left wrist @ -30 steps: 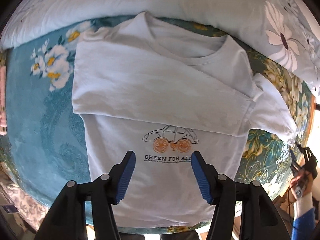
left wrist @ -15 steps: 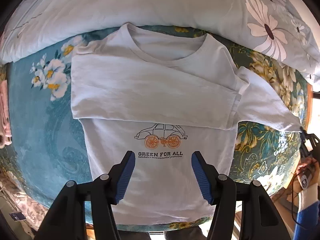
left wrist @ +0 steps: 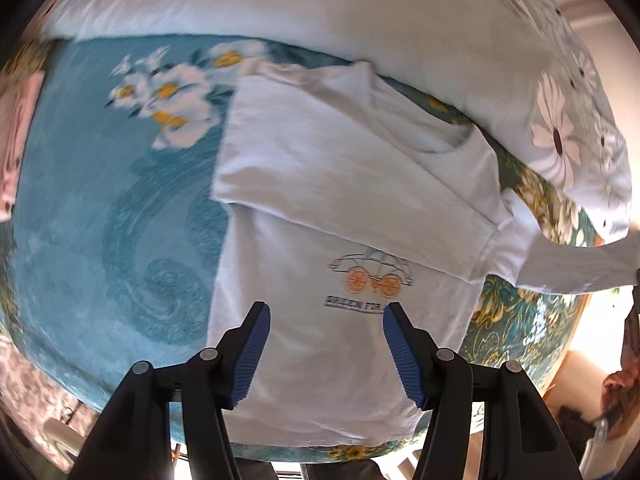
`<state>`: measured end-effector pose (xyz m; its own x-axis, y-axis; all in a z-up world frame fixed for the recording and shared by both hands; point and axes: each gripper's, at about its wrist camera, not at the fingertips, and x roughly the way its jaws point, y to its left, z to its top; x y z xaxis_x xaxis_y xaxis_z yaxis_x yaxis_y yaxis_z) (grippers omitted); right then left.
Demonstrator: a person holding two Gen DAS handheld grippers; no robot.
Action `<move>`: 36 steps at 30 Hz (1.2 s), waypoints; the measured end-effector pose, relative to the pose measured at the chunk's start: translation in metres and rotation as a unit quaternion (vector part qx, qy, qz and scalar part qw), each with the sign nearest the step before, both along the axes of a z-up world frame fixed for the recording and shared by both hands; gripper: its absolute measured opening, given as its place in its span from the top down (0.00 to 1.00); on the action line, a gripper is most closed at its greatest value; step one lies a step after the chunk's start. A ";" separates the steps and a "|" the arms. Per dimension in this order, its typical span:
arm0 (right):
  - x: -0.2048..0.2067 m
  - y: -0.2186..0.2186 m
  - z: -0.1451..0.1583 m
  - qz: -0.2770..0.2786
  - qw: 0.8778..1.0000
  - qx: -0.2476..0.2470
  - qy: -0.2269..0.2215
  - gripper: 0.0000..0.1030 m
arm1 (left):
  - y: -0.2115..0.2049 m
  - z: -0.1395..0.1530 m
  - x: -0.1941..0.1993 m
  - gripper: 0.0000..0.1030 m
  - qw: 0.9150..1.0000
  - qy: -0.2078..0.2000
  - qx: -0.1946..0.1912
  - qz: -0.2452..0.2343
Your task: Fold clothes
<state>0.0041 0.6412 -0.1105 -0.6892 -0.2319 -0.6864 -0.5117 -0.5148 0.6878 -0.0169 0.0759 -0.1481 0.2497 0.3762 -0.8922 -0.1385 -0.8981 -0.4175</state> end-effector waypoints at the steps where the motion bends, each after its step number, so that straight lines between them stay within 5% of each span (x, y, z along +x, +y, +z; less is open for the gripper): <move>1: -0.010 -0.020 0.005 0.024 1.000 -0.001 0.004 0.94 | -0.010 -0.004 -0.001 0.39 1.000 -0.004 0.002 0.013; 11: -0.105 -0.254 -0.036 0.235 0.968 -0.080 -0.026 0.94 | -0.093 -0.037 -0.005 0.39 0.992 -0.026 0.013 0.125; 19: -0.146 -0.419 -0.100 0.385 0.914 -0.048 -0.117 0.94 | -0.146 -0.074 0.009 0.39 0.979 -0.060 0.006 0.196; 29: -0.151 -0.516 -0.157 0.487 0.852 0.035 -0.188 0.94 | -0.172 -0.096 0.028 0.39 0.969 -0.085 0.007 0.231; 36: -0.150 -0.523 -0.174 0.490 0.841 0.056 -0.222 0.89 | -0.178 -0.097 0.039 0.39 0.968 -0.089 0.012 0.236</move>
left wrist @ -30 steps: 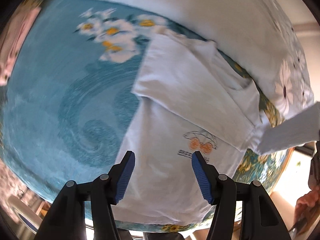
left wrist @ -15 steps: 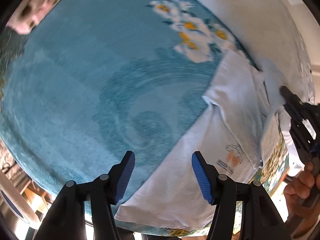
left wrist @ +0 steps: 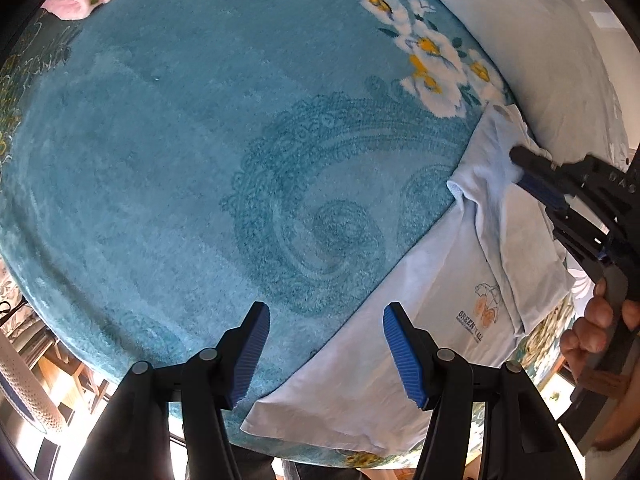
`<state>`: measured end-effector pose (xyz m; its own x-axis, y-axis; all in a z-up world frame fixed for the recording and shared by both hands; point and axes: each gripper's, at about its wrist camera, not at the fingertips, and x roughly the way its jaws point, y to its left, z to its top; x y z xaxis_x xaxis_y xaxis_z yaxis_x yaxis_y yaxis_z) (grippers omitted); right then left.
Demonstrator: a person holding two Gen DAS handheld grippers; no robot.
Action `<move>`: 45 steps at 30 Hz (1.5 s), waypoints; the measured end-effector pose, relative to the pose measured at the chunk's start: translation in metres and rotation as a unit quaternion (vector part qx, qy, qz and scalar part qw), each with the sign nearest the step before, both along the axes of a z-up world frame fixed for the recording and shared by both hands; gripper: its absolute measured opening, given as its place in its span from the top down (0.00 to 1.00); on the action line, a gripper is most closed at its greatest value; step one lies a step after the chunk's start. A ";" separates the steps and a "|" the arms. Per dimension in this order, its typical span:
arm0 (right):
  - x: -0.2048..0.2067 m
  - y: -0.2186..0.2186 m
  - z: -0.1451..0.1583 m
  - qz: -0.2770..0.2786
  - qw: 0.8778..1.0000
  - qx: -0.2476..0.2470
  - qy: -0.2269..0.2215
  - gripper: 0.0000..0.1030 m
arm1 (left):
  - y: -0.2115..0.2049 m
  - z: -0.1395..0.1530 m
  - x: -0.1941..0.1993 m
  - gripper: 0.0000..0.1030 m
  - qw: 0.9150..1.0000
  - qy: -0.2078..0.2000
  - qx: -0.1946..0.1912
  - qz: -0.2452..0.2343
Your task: Fold clothes
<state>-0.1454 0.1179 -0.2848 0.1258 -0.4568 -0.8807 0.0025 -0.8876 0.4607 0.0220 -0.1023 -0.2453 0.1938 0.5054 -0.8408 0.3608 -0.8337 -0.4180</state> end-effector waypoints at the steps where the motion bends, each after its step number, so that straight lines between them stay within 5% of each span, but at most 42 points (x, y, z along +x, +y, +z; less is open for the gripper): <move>1: 0.000 -0.001 0.000 0.003 1.000 0.000 -0.003 0.81 | -0.001 0.000 0.001 0.38 1.000 0.000 0.002 0.001; 3: 0.001 0.001 0.004 0.004 1.000 -0.006 -0.007 0.65 | -0.001 0.002 0.004 0.38 1.000 0.001 0.005 0.004; 10: 0.033 0.079 0.042 -0.077 0.997 -0.004 0.001 0.59 | 0.007 0.006 0.008 0.38 0.999 0.019 0.014 -0.045; 14: 0.062 0.142 0.064 -0.143 0.990 0.006 0.001 0.55 | 0.019 0.021 0.007 0.38 0.992 0.071 0.025 -0.097; 19: 0.149 0.223 0.082 -0.223 0.974 0.046 -0.002 0.47 | 0.039 0.041 0.014 0.30 0.967 0.154 0.037 -0.201; 25: 0.253 0.259 0.092 -0.274 0.956 0.107 0.001 0.39 | 0.068 0.056 0.038 0.20 0.924 0.188 0.031 -0.332; 28: 0.297 0.265 0.096 -0.312 0.944 0.113 0.000 0.34 | 0.076 0.077 0.048 0.20 0.908 0.216 0.022 -0.357; 31: 0.320 0.261 0.102 -0.330 0.937 0.113 0.009 0.32 | 0.081 0.097 0.057 0.20 0.904 0.241 0.029 -0.352; 34: 0.330 0.256 0.110 -0.315 0.941 0.122 0.036 0.17 | 0.083 0.118 0.066 0.20 0.905 0.270 0.018 -0.328; 41: 0.329 0.245 0.131 -0.196 0.956 0.179 0.128 0.06 | 0.082 0.161 0.115 0.02 0.902 0.344 -0.027 -0.258; 45: 0.341 0.235 0.143 -0.099 0.952 0.216 0.193 0.06 | 0.083 0.179 0.149 0.00 0.902 0.367 -0.001 -0.228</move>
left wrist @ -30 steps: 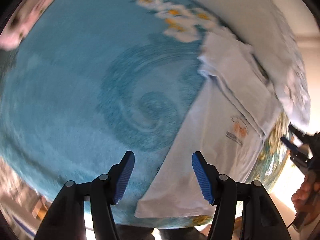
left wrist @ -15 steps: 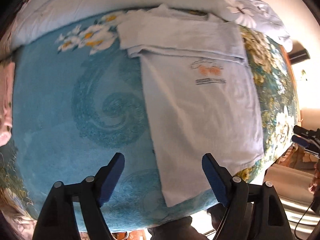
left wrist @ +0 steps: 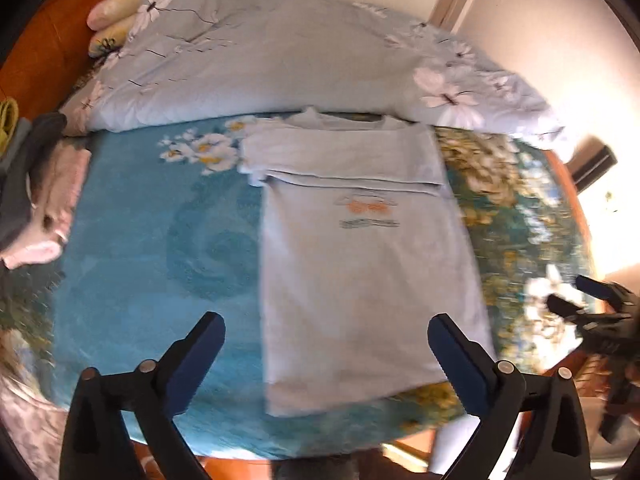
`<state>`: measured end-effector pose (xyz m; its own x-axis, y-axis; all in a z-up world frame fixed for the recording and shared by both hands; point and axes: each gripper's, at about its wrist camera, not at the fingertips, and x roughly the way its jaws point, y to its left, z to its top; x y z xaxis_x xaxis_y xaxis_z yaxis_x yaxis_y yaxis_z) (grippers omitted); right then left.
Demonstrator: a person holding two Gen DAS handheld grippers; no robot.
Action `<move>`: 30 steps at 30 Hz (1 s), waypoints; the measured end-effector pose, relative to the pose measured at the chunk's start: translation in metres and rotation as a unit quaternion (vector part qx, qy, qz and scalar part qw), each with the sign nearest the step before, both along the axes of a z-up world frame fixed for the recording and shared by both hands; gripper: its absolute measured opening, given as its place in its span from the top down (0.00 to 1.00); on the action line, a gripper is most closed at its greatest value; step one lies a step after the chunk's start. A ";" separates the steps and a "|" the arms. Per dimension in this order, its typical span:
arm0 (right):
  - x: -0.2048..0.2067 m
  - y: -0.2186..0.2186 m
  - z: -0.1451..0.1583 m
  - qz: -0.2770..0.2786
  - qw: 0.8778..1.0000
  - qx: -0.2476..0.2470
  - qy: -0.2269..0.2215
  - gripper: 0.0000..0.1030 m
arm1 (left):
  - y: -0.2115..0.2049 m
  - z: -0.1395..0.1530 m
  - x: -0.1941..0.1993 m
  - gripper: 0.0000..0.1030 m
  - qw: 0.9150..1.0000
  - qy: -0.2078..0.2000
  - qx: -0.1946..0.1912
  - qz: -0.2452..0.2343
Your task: Fold clothes
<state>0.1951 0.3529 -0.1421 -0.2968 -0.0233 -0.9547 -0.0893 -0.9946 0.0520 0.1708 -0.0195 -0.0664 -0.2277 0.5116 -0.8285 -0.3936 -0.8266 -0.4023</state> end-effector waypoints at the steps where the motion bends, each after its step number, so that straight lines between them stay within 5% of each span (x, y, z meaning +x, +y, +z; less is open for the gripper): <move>1: 0.006 -0.003 0.002 0.027 0.999 0.013 0.010 0.06 | 0.000 0.002 0.007 0.00 1.000 -0.008 0.011 -0.003; 9: 0.047 -0.004 -0.005 0.119 0.991 0.047 0.026 0.06 | -0.004 0.027 0.038 0.00 0.996 -0.013 0.076 0.036; 15: 0.063 0.013 -0.023 0.105 0.994 0.031 -0.005 0.06 | -0.005 0.017 0.038 0.00 0.999 0.003 0.007 0.041; 22: 0.061 0.036 -0.050 0.042 0.997 -0.049 -0.041 0.06 | -0.013 -0.054 0.019 0.00 0.999 -0.046 -0.021 0.002; 30: 0.046 0.043 -0.090 0.016 0.992 -0.058 -0.114 0.05 | -0.021 -0.138 0.005 0.01 0.987 -0.127 -0.097 0.033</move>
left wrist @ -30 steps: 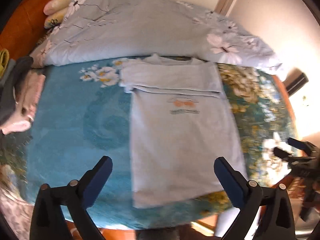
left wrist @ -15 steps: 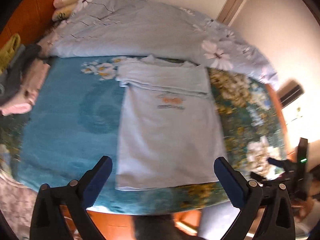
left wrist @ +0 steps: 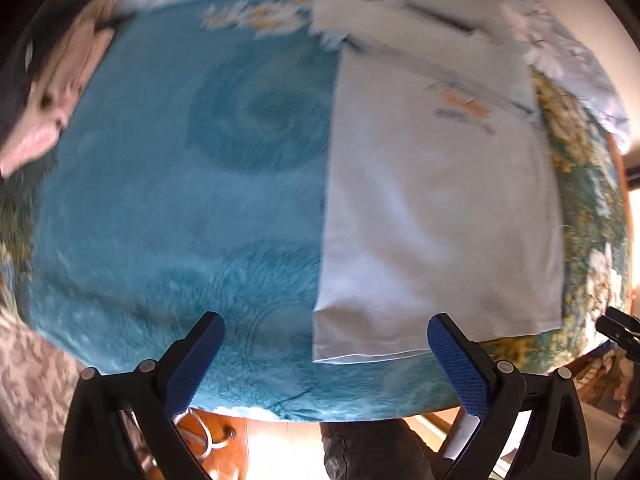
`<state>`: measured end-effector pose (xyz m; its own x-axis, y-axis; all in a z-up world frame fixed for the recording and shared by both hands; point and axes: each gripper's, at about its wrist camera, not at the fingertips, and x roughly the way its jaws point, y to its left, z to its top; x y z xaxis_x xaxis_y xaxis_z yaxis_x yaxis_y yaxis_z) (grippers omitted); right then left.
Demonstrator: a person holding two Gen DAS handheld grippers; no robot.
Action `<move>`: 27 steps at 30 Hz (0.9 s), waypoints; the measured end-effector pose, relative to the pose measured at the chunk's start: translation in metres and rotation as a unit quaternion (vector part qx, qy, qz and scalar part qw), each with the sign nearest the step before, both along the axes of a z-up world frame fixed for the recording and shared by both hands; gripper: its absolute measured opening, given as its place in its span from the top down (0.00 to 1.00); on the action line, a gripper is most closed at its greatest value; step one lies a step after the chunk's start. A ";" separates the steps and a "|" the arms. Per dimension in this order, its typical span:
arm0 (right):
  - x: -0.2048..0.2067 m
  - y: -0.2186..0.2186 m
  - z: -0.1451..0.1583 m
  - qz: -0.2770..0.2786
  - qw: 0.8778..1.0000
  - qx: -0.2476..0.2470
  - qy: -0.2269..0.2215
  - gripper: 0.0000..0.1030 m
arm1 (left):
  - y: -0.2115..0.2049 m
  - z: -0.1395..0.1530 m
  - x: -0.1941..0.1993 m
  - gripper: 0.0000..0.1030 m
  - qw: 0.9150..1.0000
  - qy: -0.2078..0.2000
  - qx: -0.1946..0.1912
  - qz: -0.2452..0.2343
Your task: Fold clothes
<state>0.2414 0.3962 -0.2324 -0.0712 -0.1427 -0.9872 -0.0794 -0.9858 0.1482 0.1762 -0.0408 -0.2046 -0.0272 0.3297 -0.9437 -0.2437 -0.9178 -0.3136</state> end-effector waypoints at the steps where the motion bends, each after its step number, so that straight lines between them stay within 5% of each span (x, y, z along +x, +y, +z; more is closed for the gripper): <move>1: -0.002 0.001 -0.006 -0.002 1.000 -0.001 -0.010 0.05 | 0.000 -0.008 0.001 0.01 1.000 -0.008 -0.006 0.002; 9: -0.012 0.012 -0.052 -0.058 0.994 -0.033 -0.083 0.09 | 0.004 -0.051 0.004 0.05 0.997 -0.063 0.041 -0.013; 14: -0.015 0.016 -0.071 -0.070 0.990 -0.060 -0.102 0.38 | 0.002 -0.073 -0.001 0.26 0.991 -0.111 0.072 -0.002; 21: -0.022 0.022 -0.091 -0.097 0.984 -0.099 -0.114 0.46 | -0.003 -0.084 -0.002 0.37 0.987 -0.141 0.082 -0.003; 24: -0.019 0.019 -0.093 -0.096 0.983 -0.100 -0.121 0.58 | 0.000 -0.086 0.003 0.54 0.984 -0.160 0.078 -0.011; 27: -0.013 0.017 -0.095 -0.103 0.979 -0.112 -0.134 0.84 | 0.005 -0.088 0.009 0.76 0.979 -0.187 0.078 -0.016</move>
